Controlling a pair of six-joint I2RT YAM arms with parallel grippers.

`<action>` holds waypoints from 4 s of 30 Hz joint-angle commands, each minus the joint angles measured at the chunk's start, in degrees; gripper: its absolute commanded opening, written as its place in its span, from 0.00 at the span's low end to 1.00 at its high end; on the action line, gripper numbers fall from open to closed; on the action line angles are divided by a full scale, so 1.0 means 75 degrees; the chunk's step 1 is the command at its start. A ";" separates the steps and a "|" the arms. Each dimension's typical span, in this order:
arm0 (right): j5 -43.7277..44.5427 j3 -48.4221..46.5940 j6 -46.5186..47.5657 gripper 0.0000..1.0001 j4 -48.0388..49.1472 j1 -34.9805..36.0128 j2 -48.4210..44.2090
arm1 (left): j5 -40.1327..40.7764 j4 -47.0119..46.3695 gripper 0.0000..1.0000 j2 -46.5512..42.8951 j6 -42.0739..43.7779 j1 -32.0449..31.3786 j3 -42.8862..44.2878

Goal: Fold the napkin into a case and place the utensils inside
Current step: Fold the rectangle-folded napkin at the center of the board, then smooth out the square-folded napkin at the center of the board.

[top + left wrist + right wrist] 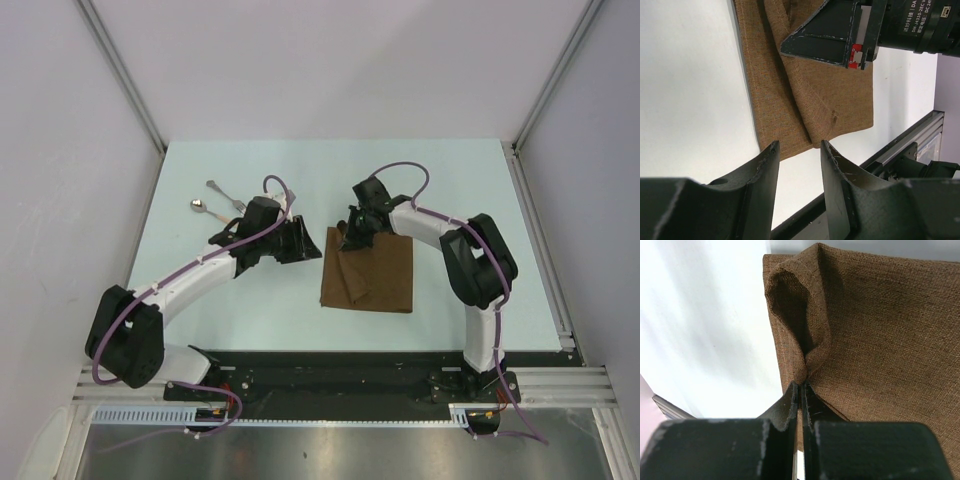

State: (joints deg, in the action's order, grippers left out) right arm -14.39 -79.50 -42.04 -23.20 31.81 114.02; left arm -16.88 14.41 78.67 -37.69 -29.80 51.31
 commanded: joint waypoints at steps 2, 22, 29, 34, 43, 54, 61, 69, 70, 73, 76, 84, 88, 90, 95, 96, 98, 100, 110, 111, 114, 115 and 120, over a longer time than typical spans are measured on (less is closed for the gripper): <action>-0.0225 -0.0051 -0.0113 0.03 0.0304 0.0047 0.0137 | -0.0116 -0.0164 0.43 -0.0330 -0.0072 0.0083 -0.0068; -0.1608 0.0498 0.0530 0.62 0.1173 -0.0362 -0.1009 | -0.0150 -0.0094 0.45 -0.0119 0.0010 0.0118 0.0190; -0.1843 0.2090 0.1527 0.58 0.0773 -0.1171 -0.2708 | -0.0631 0.0059 0.44 0.0982 0.0315 -0.0267 0.0659; -0.2182 0.3766 0.1516 0.41 0.1731 -0.1313 -0.3529 | -0.0679 -0.0328 0.34 0.1556 -0.0107 -0.0736 0.0635; -0.1516 0.5116 0.1387 0.16 0.2612 -0.1019 -0.3683 | 0.0094 -0.0363 0.11 0.1580 -0.0224 -0.0913 -0.0032; -0.1842 0.4578 0.1047 0.13 0.3632 -0.0481 -0.2408 | 0.0751 -0.0493 0.04 0.0914 -0.0330 -0.0960 -0.0607; -0.1761 0.4003 0.0731 0.13 0.3597 0.0444 -0.2451 | 0.1465 -0.0001 0.07 -0.0175 -0.0260 -0.0890 -0.0607; -0.2557 0.4459 0.0285 0.20 0.4055 0.0237 -0.2955 | 0.0930 -0.0058 0.16 0.0184 -0.0260 -0.0761 -0.0081; -0.2558 0.4518 0.0332 0.23 0.3973 0.0084 -0.3316 | 0.0776 -0.0105 0.16 0.0360 -0.0236 -0.0761 0.0048; -0.2511 0.4717 0.0718 0.39 0.3634 -0.0409 -0.3927 | 0.0283 -0.0023 0.15 0.0970 -0.0213 -0.0796 0.0611; -0.2417 0.4822 0.1047 0.44 0.2813 -0.0924 -0.4385 | 0.0130 -0.0304 0.18 0.1100 -0.0213 -0.0877 0.0799; -0.3201 0.6042 0.1151 0.25 0.2192 -0.2343 -0.5358 | -0.0363 -0.0596 0.09 0.2049 -0.0646 -0.1066 0.0367; -0.3214 0.6392 0.1481 0.17 0.1839 -0.2623 -0.5475 | -0.0186 -0.0691 0.07 0.2213 -0.0646 -0.1065 -0.0067; -0.3237 0.6836 0.1411 0.14 0.1933 -0.2857 -0.5557 | -0.0163 -0.0901 0.07 0.2307 -0.0681 -0.1054 -0.0372; -0.2608 0.7541 0.1271 0.10 0.1606 -0.3537 -0.5862 | -0.0010 -0.1077 0.06 0.2576 -0.0693 -0.1065 -0.0781; -0.2419 0.7728 0.1212 0.11 0.1628 -0.3573 -0.5897 | -0.0010 -0.1194 0.06 0.2623 -0.0716 -0.1089 -0.0852; -0.2078 0.7823 0.1153 0.10 0.1827 -0.3620 -0.5781 | 0.0001 -0.1300 0.05 0.2705 -0.0775 -0.1112 -0.0981; -0.2147 0.7765 0.1176 0.09 0.1805 -0.3679 -0.5710 | -0.0045 -0.1313 0.05 0.2694 -0.0764 -0.1124 -0.1005; -0.2497 0.6641 0.0884 0.13 0.2078 -0.3913 -0.6451 | -0.0524 -0.0306 0.15 0.1534 -0.0623 -0.0950 0.0210; -0.2650 0.6570 0.0755 0.18 0.2503 -0.4030 -0.6228 | -0.0630 -0.0340 0.16 0.1592 -0.0681 -0.0844 0.0399; -0.3001 0.5917 0.0474 0.21 0.3630 -0.4183 -0.4940 | -0.1076 -0.0772 0.17 0.2176 -0.0857 -0.0422 0.1149; -0.3246 0.5716 0.0392 0.20 0.4120 -0.4183 -0.4252 | -0.1112 -0.0971 0.16 0.2375 -0.0938 -0.0328 0.1290; -0.3776 0.4895 -0.0019 0.18 0.5296 -0.4452 -0.2665 | -0.1113 -0.2307 0.11 0.3604 -0.1091 0.0211 0.1924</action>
State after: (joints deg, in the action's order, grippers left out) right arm -37.58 -38.20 -39.03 5.23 -0.03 88.16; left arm -24.18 4.54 99.90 -44.14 -30.72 63.24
